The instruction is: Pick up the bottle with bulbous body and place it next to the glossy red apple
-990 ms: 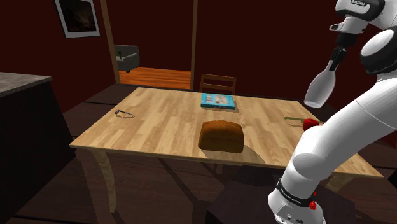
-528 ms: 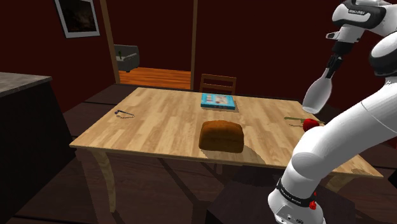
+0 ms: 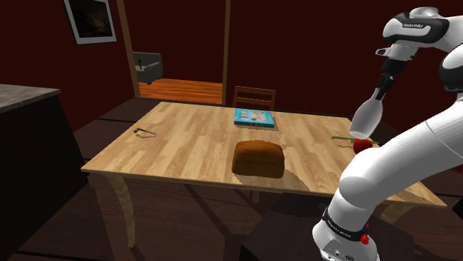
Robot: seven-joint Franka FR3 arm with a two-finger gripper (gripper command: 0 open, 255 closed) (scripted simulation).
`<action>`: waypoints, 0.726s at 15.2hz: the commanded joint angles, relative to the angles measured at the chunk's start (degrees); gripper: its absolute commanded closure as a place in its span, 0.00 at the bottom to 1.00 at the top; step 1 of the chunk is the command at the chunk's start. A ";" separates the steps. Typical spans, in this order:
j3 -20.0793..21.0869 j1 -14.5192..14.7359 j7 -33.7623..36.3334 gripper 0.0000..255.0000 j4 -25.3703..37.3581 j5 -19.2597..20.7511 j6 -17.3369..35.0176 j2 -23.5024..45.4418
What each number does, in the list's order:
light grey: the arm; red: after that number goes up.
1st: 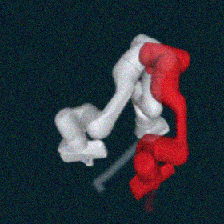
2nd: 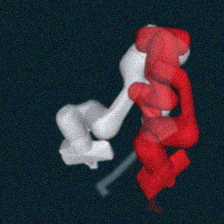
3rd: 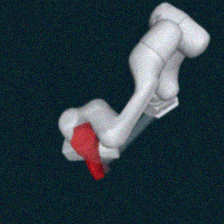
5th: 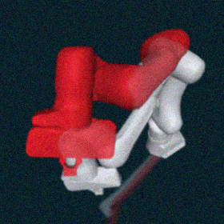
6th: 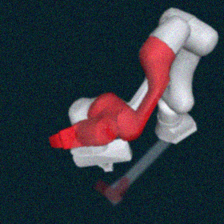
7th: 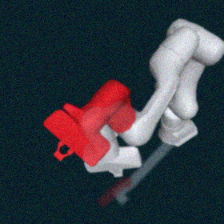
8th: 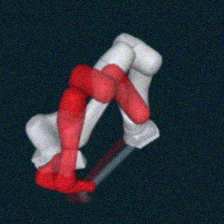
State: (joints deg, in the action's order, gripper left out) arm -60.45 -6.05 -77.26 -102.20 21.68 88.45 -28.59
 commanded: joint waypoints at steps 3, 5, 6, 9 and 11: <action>-0.25 -0.68 0.43 1.00 -3.55 0.85 2.88 -0.96; -0.42 -0.97 0.67 1.00 -5.26 1.25 4.29 -1.37; -0.54 -1.10 0.78 1.00 -6.10 1.45 4.99 -1.55; -0.98 -1.41 1.07 1.00 -8.52 2.02 7.11 -2.00; -1.37 -1.57 1.24 1.00 -10.07 2.38 8.53 -2.24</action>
State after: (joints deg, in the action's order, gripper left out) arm -61.32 -7.78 -75.93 -111.79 23.98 96.26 -30.92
